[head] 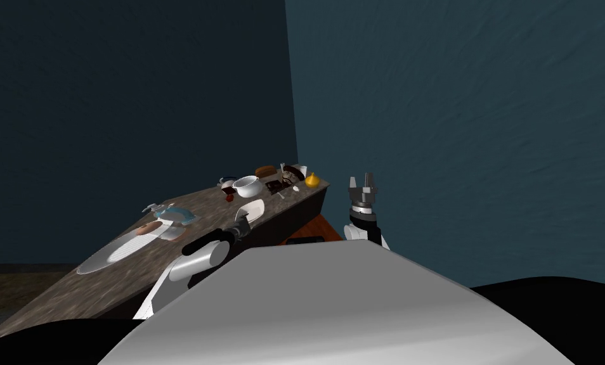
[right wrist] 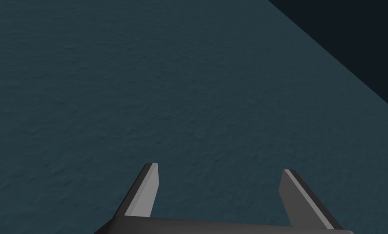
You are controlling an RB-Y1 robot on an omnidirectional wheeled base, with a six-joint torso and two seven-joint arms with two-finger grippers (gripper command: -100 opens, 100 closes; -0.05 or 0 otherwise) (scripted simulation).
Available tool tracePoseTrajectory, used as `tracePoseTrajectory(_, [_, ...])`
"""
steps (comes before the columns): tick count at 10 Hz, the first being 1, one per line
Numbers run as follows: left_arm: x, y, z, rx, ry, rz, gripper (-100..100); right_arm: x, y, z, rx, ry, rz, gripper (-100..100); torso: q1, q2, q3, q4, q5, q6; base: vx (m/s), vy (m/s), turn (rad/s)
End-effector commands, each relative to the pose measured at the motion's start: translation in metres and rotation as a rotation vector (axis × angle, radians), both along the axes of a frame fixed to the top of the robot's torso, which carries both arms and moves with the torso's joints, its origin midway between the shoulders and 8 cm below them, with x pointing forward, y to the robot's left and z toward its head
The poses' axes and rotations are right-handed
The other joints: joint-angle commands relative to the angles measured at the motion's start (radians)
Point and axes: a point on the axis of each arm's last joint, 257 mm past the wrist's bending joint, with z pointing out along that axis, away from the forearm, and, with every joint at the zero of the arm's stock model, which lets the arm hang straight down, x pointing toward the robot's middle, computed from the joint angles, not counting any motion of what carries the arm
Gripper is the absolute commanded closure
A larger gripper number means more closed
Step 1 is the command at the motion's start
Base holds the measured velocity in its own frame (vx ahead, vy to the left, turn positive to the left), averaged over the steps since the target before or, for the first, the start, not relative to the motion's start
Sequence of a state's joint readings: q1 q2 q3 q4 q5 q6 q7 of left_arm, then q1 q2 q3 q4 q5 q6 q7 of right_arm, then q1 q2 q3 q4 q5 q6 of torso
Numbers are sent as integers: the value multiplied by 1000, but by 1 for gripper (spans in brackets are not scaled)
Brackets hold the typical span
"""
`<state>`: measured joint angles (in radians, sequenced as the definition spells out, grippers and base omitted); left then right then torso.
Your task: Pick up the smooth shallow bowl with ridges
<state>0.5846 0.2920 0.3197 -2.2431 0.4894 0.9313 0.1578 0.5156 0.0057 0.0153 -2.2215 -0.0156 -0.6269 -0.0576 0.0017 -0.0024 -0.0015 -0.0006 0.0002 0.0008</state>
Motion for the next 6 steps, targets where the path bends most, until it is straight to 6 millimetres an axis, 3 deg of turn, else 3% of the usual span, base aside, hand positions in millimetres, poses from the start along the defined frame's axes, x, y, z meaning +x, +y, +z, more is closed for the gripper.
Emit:
tracePoseTrajectory(1, [4, 2, -6, 2, -4, 4, -100, 0, 0, 0, 0, 0, 0, 0, 0, 0, 0, 0, 0, 0, 25, 10, -20])
tracePoseTrajectory(2, [2, 1, -3, 1, -2, 2, -100, 0, 0, 0, 0, 0, 0, 0, 0, 0, 0, 0, 0, 0, 11, 5, -5])
tracePoseTrajectory(3, [2, 1, -3, 1, -3, 2, 100, 0, 0, 0, 0, 0, 0, 0, 0, 1, 0, 0, 0, 0, 0, 0, 0])
tracePoseTrajectory(6, [2, 1, -4, 1, -3, 3, 100, 0, 0, 0, 0, 0, 0, 0, -1, 2, 1, 0, 0, 0, 0, 0, 0])
